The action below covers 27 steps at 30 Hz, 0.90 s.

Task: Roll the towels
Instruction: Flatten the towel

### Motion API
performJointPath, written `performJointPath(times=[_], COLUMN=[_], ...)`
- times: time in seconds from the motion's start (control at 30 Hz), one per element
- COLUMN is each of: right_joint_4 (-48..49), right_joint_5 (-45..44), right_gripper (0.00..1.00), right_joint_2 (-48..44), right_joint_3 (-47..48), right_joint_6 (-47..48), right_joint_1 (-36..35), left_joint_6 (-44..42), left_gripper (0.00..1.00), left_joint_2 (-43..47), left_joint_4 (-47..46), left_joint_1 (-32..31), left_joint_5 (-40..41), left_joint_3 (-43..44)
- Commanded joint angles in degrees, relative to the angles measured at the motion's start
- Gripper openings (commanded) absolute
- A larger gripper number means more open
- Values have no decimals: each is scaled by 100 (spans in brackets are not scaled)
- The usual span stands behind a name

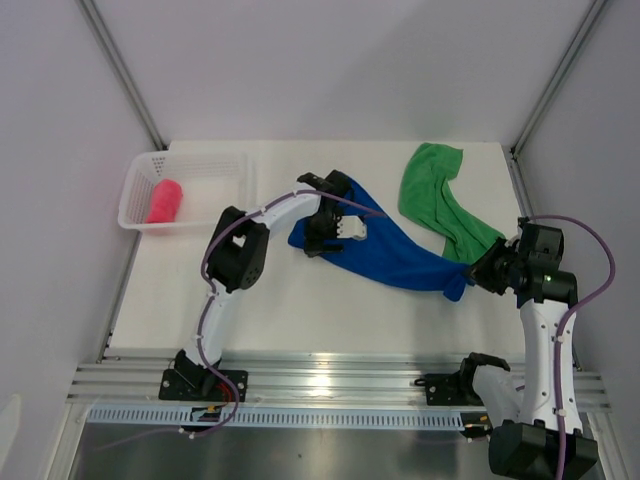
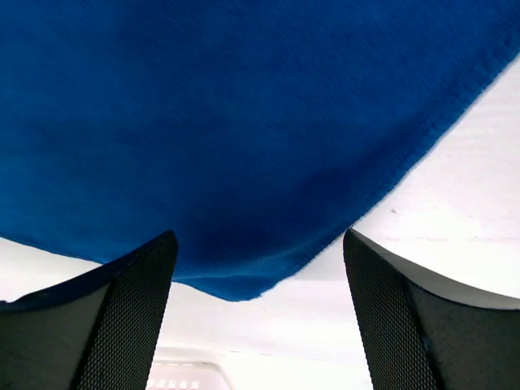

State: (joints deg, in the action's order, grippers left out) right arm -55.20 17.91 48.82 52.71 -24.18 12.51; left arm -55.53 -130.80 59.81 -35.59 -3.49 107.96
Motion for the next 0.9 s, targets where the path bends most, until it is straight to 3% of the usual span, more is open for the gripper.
performJointPath(times=[0.0, 0.07, 0.1, 0.17, 0.23, 0.3, 0.33, 0.5, 0.7, 0.8, 0.83, 0.87], right_joint_4=[220, 220, 220, 203, 194, 176, 168, 194, 255, 395, 509, 597], right_joint_5=[239, 239, 239, 222, 195, 195, 204, 248, 519, 670, 661, 661], right_gripper=[0, 0, 0, 0, 0, 0, 0, 0, 0, 0, 0, 0], right_joint_2=[-100, -109, -109, -127, -180, -188, -188, -162, -83, -109, -127, -153], right_joint_3=[29, 46, 64, 82, 91, 91, 82, 108, -171, -706, -866, -1024], right_joint_6=[54, 63, 72, 89, 107, 116, 116, 116, 19, -208, -305, -411], right_joint_1=[32, 32, 32, 41, 49, 67, 76, 93, 93, 58, -64, -169], left_joint_6=[24, 60, 68, 86, 68, 60, 77, 444, 1192, 1141, 1080, 1010], left_gripper=[85, 79, 70, 41, 32, 7, 1, 0, 1, 1, 1, 1], left_joint_2=[-199, -366, -376, -367, -253, -139, -104, 212, 1591, 2549, 2786, 3258], left_joint_4=[320, 540, 575, 567, 479, 321, 286, 180, 267, 233, 189, 171], left_joint_1=[-149, -185, -193, -185, -185, -185, -185, -106, 684, 1150, 1317, 1370], left_joint_5=[322, 514, 516, 498, 437, 428, 419, 384, -301, -433, -495, -573], left_joint_3=[576, 831, 866, 832, 657, 454, 419, 322, 51, -915, -1761, -2066])
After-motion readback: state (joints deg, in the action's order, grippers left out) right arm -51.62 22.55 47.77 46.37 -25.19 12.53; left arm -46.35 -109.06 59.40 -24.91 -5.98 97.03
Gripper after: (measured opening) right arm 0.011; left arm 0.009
